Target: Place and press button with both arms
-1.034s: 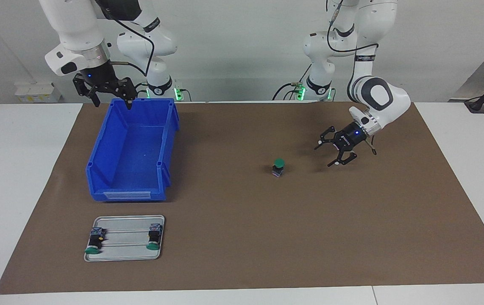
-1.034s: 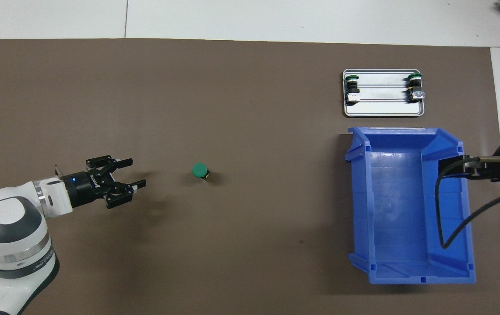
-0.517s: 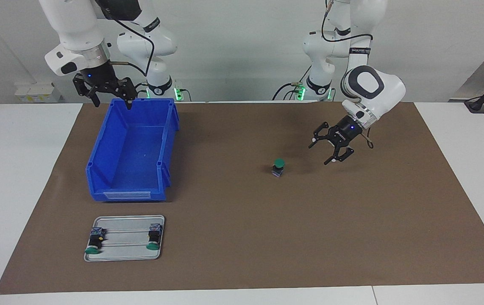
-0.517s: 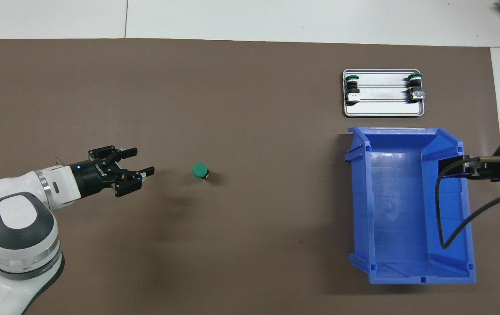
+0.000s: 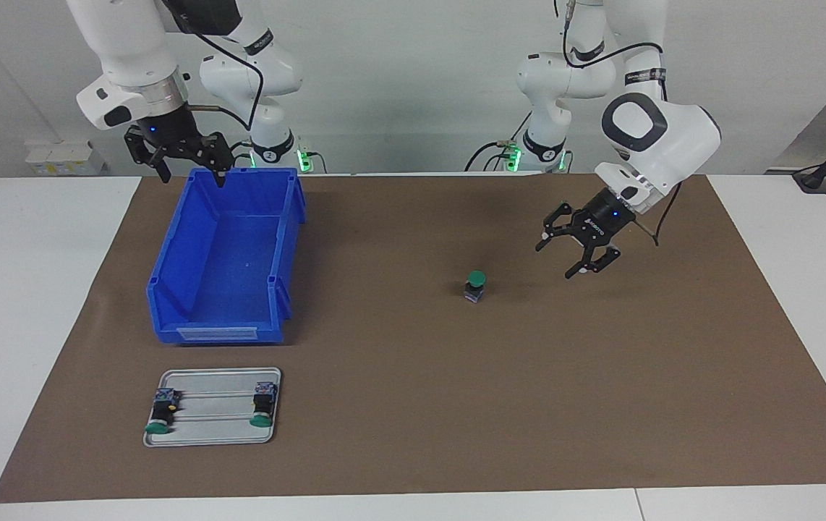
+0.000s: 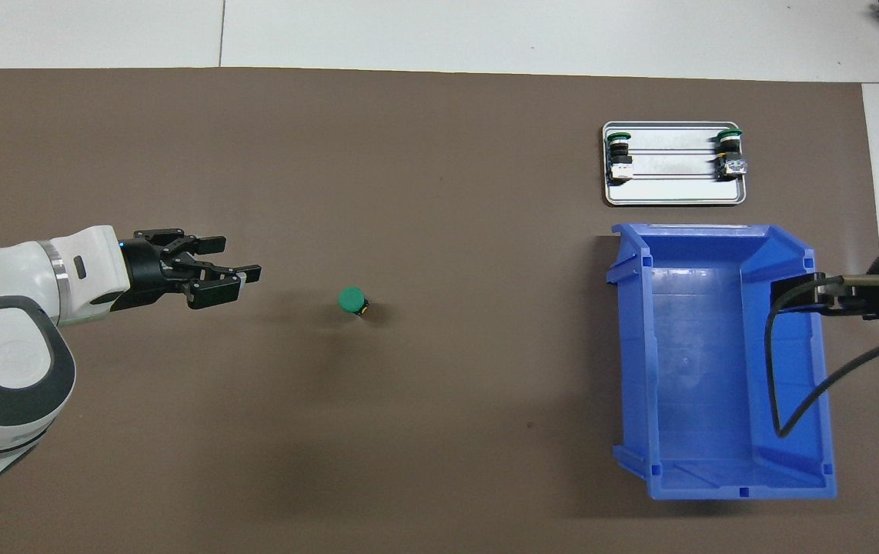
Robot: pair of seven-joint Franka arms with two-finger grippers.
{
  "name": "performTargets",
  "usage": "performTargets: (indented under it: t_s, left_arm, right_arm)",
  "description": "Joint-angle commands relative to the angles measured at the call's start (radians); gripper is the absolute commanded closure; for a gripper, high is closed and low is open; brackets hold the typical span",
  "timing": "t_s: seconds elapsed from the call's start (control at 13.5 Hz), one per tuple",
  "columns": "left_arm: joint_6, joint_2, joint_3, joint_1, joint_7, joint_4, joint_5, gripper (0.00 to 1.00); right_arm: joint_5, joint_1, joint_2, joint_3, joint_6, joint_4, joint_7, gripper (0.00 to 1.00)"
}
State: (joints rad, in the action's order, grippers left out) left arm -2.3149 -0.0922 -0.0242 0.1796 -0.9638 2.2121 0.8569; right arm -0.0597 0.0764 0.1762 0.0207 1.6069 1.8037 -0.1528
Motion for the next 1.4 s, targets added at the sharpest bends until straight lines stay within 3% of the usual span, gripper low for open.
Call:
performTargets:
  t_s: [0.0, 0.22, 0.37, 0.59, 0.66, 0.96, 1.33]
  left_arm:
    - [0.037, 0.028, -0.005, 0.043, 0.219, -0.098, -0.161, 0.18]
    - [0.194, 0.095, -0.005, 0.105, 0.53, -0.285, -0.431, 0.19]
    - [0.229, 0.12, -0.006, 0.173, 0.713, -0.347, -0.56, 0.24]
    - [0.261, 0.121, -0.006, 0.253, 0.888, -0.348, -0.653, 0.67]
    - [0.275, 0.13, -0.006, 0.282, 0.934, -0.348, -0.671, 1.0]
    - [0.259, 0.178, -0.005, 0.354, 1.007, -0.327, -0.794, 1.0]
    - [0.192, 0.212, -0.005, 0.38, 1.011, -0.267, -0.803, 1.0]
  right_arm:
    - [0.001, -0.006, 0.011, -0.004, 0.002, 0.003, 0.026, 0.0]
    - [0.001, -0.006, 0.011, -0.004, 0.002, 0.002, 0.026, 0.0]
    - [0.001, -0.006, 0.011, -0.004, 0.002, 0.002, 0.026, 0.0]
    - [0.001, -0.006, 0.011, -0.004, 0.002, 0.003, 0.026, 0.0]
    - [0.001, -0.006, 0.011, -0.004, 0.002, 0.002, 0.026, 0.0]
    - [0.001, -0.006, 0.011, -0.004, 0.002, 0.002, 0.026, 0.0]
    - [0.001, -0.006, 0.011, -0.004, 0.002, 0.002, 0.026, 0.0]
